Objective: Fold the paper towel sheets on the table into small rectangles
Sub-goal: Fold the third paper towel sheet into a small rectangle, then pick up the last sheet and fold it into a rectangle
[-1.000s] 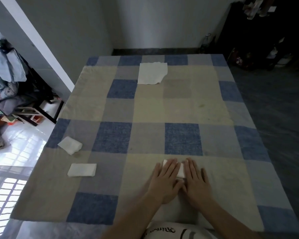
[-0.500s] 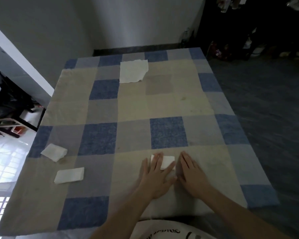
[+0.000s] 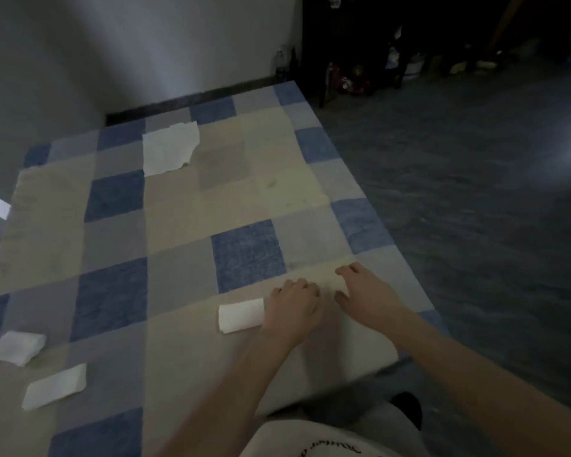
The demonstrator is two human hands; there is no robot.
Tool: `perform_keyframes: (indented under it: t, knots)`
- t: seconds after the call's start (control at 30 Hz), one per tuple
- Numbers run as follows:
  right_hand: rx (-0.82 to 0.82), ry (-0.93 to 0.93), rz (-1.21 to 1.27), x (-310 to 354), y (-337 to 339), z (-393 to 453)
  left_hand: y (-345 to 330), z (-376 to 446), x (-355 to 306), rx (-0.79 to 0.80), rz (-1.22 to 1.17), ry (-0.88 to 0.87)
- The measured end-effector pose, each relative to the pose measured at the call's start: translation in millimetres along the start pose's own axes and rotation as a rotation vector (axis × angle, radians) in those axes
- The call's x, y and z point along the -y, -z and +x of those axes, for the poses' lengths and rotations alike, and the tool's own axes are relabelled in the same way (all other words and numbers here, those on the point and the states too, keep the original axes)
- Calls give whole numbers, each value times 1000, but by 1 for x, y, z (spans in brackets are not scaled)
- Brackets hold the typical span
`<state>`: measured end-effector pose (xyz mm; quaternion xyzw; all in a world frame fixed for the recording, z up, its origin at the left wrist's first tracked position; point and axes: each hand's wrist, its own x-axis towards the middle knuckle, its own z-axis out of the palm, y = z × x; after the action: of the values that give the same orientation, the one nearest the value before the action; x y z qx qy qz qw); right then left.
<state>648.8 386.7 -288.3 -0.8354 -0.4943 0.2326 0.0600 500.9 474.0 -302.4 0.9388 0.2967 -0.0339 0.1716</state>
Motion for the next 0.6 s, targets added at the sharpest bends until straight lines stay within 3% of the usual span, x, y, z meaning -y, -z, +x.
perform_keyframes:
  t: [0.47,0.6]
  knots:
    - [-59,75,-2,-199,142,-20,19,145,-211,-40,-18,204]
    - [-103,104,25,-238,164,-4,12,160,-243,25,5,244]
